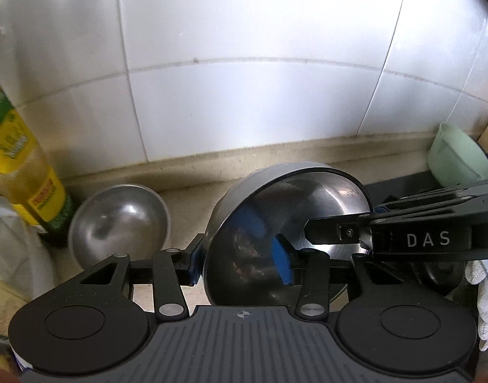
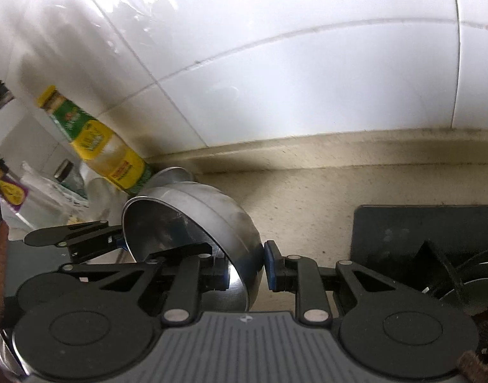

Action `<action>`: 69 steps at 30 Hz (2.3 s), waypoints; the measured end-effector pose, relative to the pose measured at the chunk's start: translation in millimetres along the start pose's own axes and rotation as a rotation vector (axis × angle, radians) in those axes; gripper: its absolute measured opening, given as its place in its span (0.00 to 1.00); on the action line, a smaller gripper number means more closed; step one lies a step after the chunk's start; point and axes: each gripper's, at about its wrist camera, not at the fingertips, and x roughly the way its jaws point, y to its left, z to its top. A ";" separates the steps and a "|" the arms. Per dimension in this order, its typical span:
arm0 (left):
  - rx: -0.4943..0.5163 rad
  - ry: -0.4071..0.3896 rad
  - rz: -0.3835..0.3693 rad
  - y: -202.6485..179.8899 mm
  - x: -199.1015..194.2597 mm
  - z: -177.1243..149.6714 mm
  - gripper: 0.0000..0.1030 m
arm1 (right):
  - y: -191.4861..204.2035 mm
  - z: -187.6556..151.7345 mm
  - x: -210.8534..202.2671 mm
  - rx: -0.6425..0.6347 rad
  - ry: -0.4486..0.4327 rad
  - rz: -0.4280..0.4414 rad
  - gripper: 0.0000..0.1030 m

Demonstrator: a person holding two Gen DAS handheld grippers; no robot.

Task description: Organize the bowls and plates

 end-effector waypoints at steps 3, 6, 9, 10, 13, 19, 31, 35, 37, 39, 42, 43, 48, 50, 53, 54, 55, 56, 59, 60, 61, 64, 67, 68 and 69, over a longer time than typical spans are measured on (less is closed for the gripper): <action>-0.002 -0.027 0.004 1.5 -19.4 -3.6 0.51 | 13.4 -0.8 -12.8 -0.021 -0.018 0.007 0.20; -0.002 -0.049 0.008 3.9 -40.2 -11.5 0.52 | 27.1 -5.3 -25.0 -0.038 -0.026 0.015 0.20; -0.003 -0.059 0.001 6.2 -58.0 -23.0 0.57 | 38.5 -12.7 -35.0 -0.050 -0.029 0.028 0.20; -0.007 -0.059 -0.007 7.1 -62.6 -27.7 0.60 | 42.2 -15.8 -37.1 -0.051 -0.027 0.033 0.20; 0.005 -0.062 0.009 6.4 -72.8 -41.5 0.61 | 52.6 -26.9 -39.6 -0.056 -0.010 0.042 0.20; -0.015 -0.033 0.009 16.0 -80.0 -61.9 0.61 | 67.1 -45.1 -32.6 -0.059 0.032 0.053 0.20; -0.030 0.011 0.002 24.0 -74.4 -74.5 0.61 | 74.0 -58.4 -17.6 -0.043 0.101 0.058 0.20; -0.024 0.037 -0.005 23.2 -67.3 -79.8 0.62 | 68.4 -63.1 -9.5 -0.024 0.137 0.049 0.20; -0.022 0.048 -0.007 23.2 -64.2 -82.2 0.62 | 66.5 -65.6 -4.8 -0.018 0.155 0.045 0.20; -0.024 0.059 -0.011 24.6 -60.9 -83.4 0.62 | 64.4 -67.2 -0.8 -0.012 0.169 0.045 0.20; -0.032 0.075 -0.021 26.5 -55.0 -85.5 0.62 | 62.4 -68.7 6.0 -0.010 0.188 0.036 0.20; -0.036 0.081 -0.027 27.9 -52.8 -85.9 0.61 | 62.1 -68.6 8.3 -0.011 0.192 0.031 0.21; -0.049 0.095 -0.021 32.3 -47.7 -87.8 0.59 | 66.2 -67.4 13.0 -0.047 0.189 -0.002 0.24; -0.055 0.088 -0.013 35.8 -49.0 -87.5 0.60 | 67.7 -64.5 11.0 -0.065 0.175 -0.015 0.28; -0.069 0.073 -0.005 41.8 -53.1 -85.6 0.63 | 68.7 -60.3 6.9 -0.099 0.152 -0.038 0.31; -0.072 0.063 0.001 43.9 -55.8 -85.2 0.63 | 68.7 -59.5 5.7 -0.108 0.147 -0.043 0.31; -0.080 0.053 0.011 47.6 -58.2 -84.2 0.64 | 69.0 -58.5 4.3 -0.120 0.140 -0.050 0.32; -0.091 0.045 0.017 51.1 -59.4 -82.8 0.65 | 68.7 -57.4 3.3 -0.128 0.133 -0.058 0.32; -0.139 0.027 0.041 63.6 -59.5 -76.2 0.68 | 65.2 -51.4 2.8 -0.119 0.119 -0.060 0.34; -0.158 0.021 0.047 68.2 -58.0 -73.3 0.69 | 64.7 -49.0 3.3 -0.116 0.111 -0.060 0.34; -0.180 0.014 0.054 72.9 -56.2 -70.5 0.69 | 64.4 -45.8 4.0 -0.113 0.102 -0.059 0.35; -0.244 0.003 0.069 82.8 -48.9 -62.9 0.72 | 65.6 -35.0 8.9 -0.110 0.077 -0.052 0.36; -0.303 0.004 0.093 90.9 -39.1 -56.9 0.79 | 68.4 -21.8 18.4 -0.121 0.060 -0.047 0.38; -0.321 0.000 0.100 93.2 -36.9 -55.7 0.79 | 69.0 -18.0 21.8 -0.125 0.055 -0.044 0.39; -0.343 -0.004 0.104 95.9 -33.9 -53.9 0.79 | 69.7 -14.3 25.5 -0.130 0.050 -0.042 0.39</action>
